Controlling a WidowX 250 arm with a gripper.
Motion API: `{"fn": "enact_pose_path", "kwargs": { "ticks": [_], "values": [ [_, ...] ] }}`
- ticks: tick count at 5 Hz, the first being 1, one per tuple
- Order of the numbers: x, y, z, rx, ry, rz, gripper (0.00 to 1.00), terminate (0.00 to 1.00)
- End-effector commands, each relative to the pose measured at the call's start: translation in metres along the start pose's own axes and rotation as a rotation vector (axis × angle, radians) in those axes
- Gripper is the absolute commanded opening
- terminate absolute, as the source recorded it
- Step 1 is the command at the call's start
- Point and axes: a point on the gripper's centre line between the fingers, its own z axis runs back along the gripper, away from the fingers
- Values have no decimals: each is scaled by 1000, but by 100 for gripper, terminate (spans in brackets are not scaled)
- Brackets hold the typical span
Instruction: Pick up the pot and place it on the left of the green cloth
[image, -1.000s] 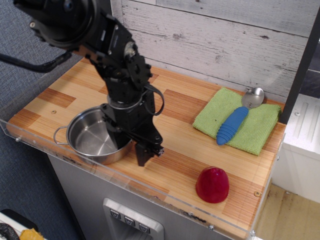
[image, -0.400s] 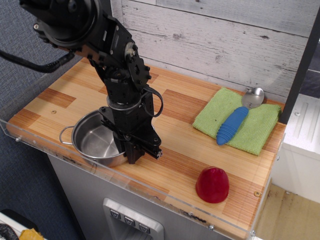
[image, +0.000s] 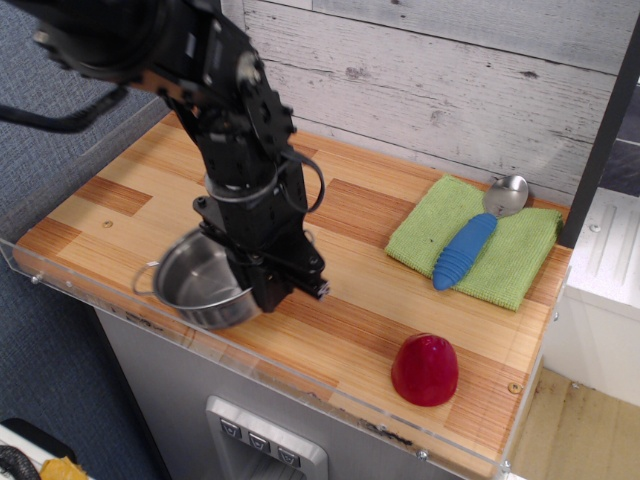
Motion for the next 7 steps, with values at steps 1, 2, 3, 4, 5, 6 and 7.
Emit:
{"fn": "enact_pose_path", "kwargs": {
  "ticks": [1,2,3,4,5,6,7],
  "values": [
    [-12,-7,67,-97,-186,5,0,0],
    [13,-10,71,-90,-193,-7,0,0],
    [47,-13,72,-75,-186,-48,0,0],
    [73,-8,64,-73,-185,-67,0,0],
    [93,-2,50,-70,-152,-72,0,0],
    [99,12,37,-71,-119,-66,0,0],
    [101,28,23,-82,-111,-40,0,0]
  ]
}}
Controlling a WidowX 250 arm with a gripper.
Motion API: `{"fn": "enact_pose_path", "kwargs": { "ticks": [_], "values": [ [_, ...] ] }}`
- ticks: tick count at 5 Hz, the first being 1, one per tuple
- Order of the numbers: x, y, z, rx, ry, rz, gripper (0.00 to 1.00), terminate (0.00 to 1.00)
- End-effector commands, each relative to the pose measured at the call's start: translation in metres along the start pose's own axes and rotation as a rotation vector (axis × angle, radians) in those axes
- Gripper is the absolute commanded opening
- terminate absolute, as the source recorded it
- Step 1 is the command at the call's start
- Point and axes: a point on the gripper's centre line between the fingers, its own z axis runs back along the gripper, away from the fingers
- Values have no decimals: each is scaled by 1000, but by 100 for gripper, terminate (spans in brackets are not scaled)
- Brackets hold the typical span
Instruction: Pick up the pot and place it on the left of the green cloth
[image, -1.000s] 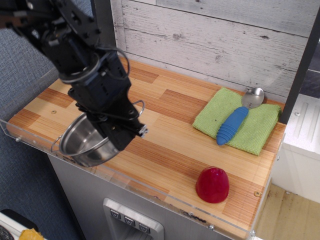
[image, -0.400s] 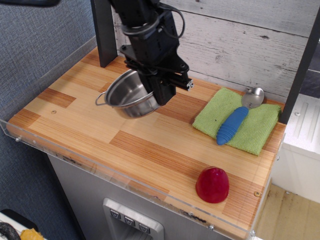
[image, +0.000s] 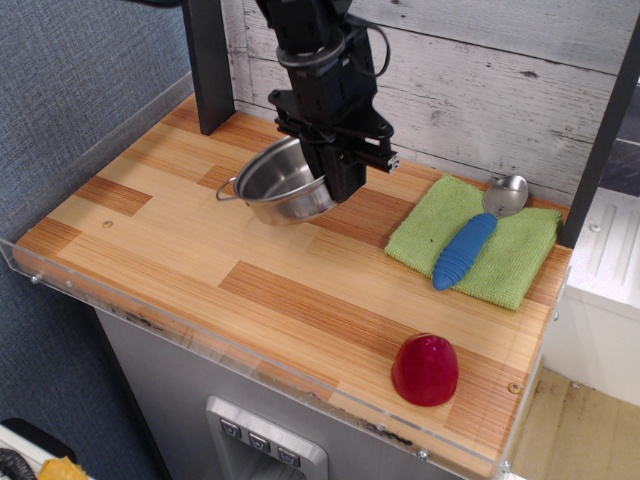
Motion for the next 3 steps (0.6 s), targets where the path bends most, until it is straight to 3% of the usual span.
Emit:
{"fn": "enact_pose_path", "kwargs": {
  "ticks": [1,3],
  "values": [
    [14,30,-9,12,-25,22,0,0],
    [34,36,-18,-17,-78,29,0,0]
  ]
}}
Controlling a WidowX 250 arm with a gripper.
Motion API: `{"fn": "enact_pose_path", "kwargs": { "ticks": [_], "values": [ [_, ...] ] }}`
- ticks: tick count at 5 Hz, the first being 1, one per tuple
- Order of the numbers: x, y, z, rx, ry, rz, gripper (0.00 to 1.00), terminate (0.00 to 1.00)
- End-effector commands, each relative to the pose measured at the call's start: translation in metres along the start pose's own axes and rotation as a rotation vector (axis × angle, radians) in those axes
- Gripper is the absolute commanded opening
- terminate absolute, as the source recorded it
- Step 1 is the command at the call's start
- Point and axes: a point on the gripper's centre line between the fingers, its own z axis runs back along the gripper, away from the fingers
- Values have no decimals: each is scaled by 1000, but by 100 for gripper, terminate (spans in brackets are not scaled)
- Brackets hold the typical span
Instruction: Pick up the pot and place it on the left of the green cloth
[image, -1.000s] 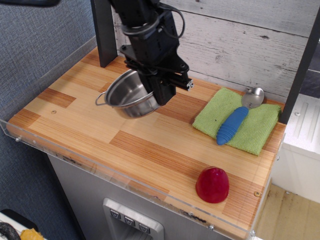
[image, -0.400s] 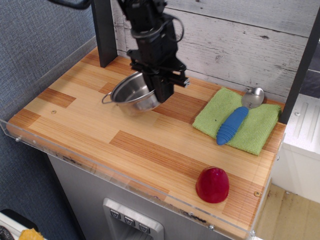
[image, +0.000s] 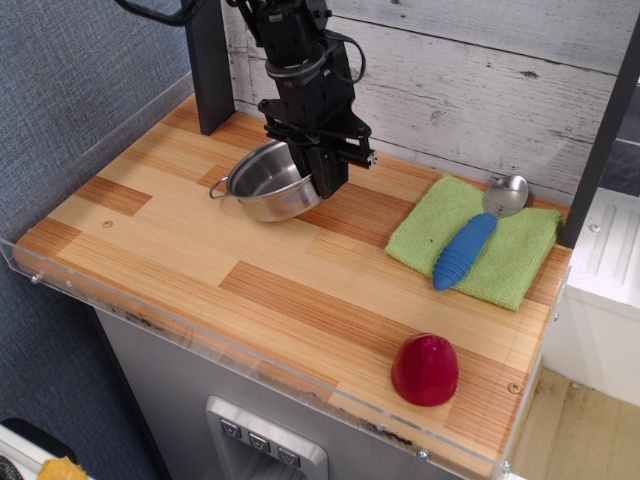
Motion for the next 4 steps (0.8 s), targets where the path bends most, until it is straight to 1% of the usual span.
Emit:
{"fn": "enact_pose_path", "kwargs": {
  "ticks": [1,2,3,4],
  "values": [
    [27,-4,2,-10,-84,-22,0,0],
    [31,-7,-4,-25,-86,-21,0,0],
    [30,-9,-10,-33,-75,-25,0,0],
    [28,-12,-14,-61,-73,-14,100,0]
  ]
}}
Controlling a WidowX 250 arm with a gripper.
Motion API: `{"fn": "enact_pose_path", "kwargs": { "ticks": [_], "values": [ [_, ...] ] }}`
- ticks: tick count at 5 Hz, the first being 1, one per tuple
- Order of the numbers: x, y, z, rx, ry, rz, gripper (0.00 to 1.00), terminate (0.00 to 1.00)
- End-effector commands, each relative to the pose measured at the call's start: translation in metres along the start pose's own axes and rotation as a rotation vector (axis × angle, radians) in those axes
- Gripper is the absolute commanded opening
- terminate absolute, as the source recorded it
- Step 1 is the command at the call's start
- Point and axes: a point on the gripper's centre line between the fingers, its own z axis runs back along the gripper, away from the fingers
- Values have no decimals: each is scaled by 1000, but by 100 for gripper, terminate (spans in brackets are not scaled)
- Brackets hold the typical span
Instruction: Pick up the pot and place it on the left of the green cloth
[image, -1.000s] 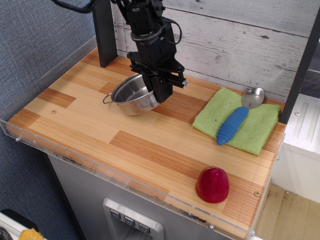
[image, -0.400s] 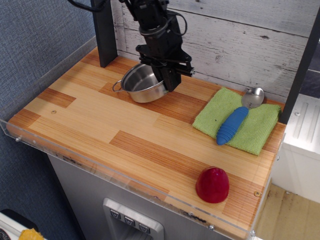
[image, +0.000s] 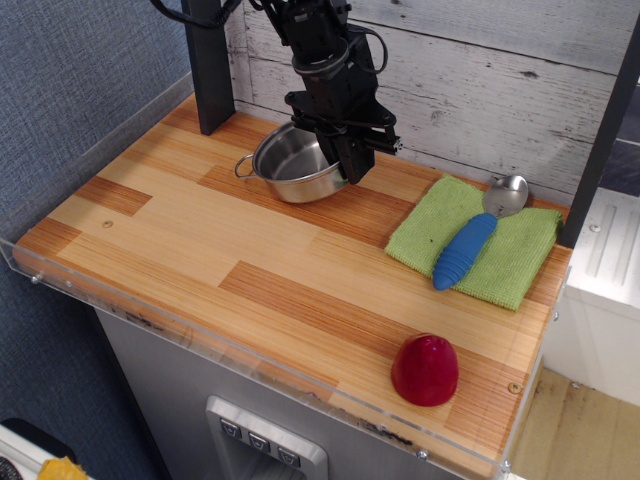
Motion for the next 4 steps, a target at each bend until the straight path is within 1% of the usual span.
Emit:
{"fn": "enact_pose_path", "kwargs": {
  "ticks": [1,2,3,4],
  "values": [
    [4,-9,4,-29,-9,-13,100,0],
    [3,-13,14,-34,-34,-8,100,0],
    [1,-20,42,3,-82,11,100,0],
    [-10,-32,89,99,-161,47,100,0]
  ]
}}
